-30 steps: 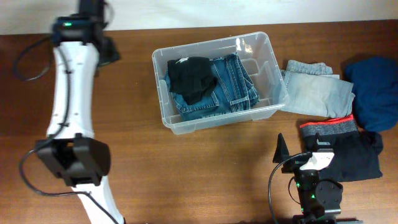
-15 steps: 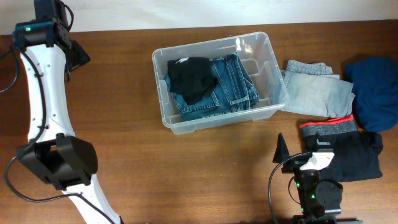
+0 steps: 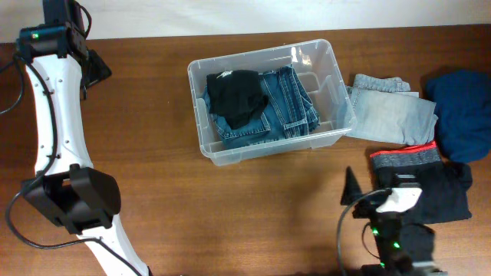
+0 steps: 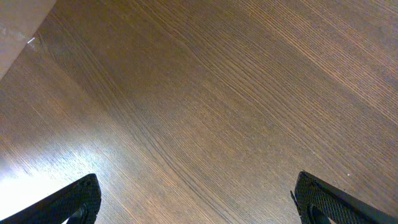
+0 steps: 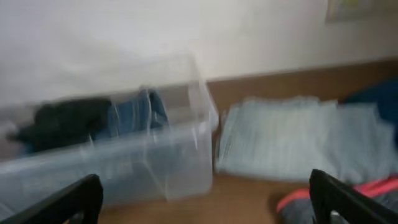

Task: Pack container
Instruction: 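Move the right gripper down onto the black red-trimmed shorts and grasp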

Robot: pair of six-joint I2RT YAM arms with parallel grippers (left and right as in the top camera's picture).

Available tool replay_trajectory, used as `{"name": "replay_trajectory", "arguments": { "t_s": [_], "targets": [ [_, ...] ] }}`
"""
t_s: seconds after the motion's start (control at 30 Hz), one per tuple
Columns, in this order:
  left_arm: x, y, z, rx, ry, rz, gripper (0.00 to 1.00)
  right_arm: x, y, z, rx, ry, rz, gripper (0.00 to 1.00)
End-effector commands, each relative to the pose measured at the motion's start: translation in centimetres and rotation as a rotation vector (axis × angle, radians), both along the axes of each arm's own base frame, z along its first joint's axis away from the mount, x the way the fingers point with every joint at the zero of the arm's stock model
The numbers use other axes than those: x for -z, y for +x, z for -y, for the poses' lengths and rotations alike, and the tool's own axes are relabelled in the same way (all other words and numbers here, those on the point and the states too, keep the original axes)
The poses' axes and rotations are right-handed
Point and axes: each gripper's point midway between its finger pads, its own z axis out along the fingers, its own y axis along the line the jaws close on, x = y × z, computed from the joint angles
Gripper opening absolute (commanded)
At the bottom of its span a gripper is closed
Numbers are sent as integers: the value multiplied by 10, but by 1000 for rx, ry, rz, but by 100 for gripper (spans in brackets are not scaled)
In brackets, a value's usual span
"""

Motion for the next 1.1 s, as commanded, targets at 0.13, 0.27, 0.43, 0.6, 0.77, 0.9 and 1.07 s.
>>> {"name": "replay_trajectory", "arguments": {
  "t_s": [0.13, 0.27, 0.43, 0.6, 0.77, 0.9, 1.07],
  "targets": [
    [1, -1, -2, -4, 2, -7, 99, -127, -32, 42, 241, -25, 31, 98],
    [1, -1, -2, -4, 2, -7, 99, -144, -12, 42, 233, -77, -123, 99],
    [1, -1, -2, -4, 2, -7, 99, -153, 28, 42, 195, -201, -376, 99],
    [1, -1, -2, -4, 2, -7, 99, -150, 63, 38, 152, -222, -614, 98],
    [1, -1, -2, -4, 2, -6, 99, -134, 71, 41, 153, -244, -784, 98],
    [1, -1, -2, -4, 2, -7, 99, -115, 51, 67, 348, -81, -891, 98],
    [1, -1, -2, -4, 2, -7, 99, -105, 3, 135, 715, 120, -960, 98]
  ]
}}
